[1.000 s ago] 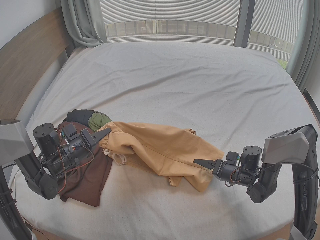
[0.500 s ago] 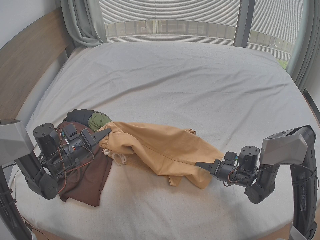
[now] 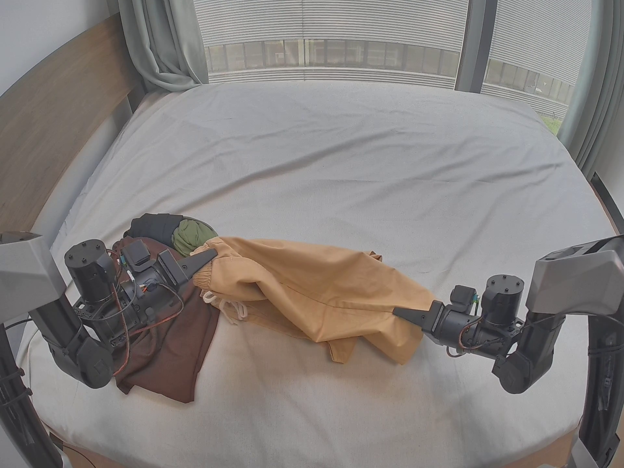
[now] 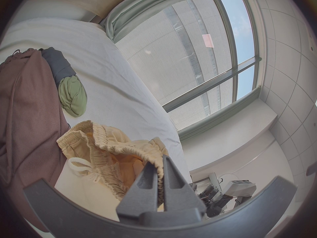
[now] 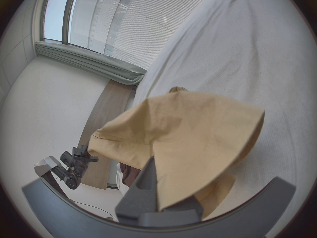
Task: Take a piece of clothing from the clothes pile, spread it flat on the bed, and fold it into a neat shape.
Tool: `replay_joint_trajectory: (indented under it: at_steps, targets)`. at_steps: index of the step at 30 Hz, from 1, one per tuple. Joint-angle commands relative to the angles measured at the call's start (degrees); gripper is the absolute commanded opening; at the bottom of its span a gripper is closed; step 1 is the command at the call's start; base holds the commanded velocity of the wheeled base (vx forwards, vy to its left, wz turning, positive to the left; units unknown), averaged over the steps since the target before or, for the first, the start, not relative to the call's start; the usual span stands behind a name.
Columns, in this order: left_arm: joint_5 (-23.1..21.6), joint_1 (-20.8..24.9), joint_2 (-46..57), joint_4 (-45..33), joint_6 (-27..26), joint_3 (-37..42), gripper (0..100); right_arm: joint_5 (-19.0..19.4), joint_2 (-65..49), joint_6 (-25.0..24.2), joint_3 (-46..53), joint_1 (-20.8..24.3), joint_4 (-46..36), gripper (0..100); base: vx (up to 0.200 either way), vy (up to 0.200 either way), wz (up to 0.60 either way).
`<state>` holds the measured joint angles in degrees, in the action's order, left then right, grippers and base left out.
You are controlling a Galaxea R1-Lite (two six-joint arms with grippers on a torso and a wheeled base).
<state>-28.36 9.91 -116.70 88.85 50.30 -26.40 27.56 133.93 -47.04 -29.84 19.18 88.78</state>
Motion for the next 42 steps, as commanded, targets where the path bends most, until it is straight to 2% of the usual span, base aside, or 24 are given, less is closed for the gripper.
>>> replay_joint_trajectory:
  at_steps: [1,5,8,18,23,42]
  targets:
    - [0.14,0.28,0.51,0.01,-0.55,-0.14,0,0.47,-8.59,0.11,3.12,-0.28,-0.19,0,0.000,0.000,0.00]
    - [-0.03,0.20,0.51,0.01,-5.30,0.13,0,0.47,-12.72,0.46,4.44,-0.46,-0.28,0,0.000,0.000,0.00]
    - [-0.03,0.37,0.60,0.01,-6.44,0.30,0,0.83,-13.78,1.96,4.88,-0.54,-0.28,0,0.000,0.000,0.00]
    - [-0.03,0.28,1.12,0.01,-6.44,0.39,0,1.62,-17.82,2.48,5.67,-1.77,-0.28,0,0.000,0.000,0.00]
    - [-0.03,0.28,3.85,0.01,-6.27,0.92,0,3.55,-23.54,2.31,6.64,-3.62,-0.37,0,0.000,0.000,0.00]
    - [0.05,0.02,9.12,-0.34,-6.09,0.48,0,3.55,-26.52,2.40,5.58,-7.93,-0.37,0,0.000,0.000,0.00]
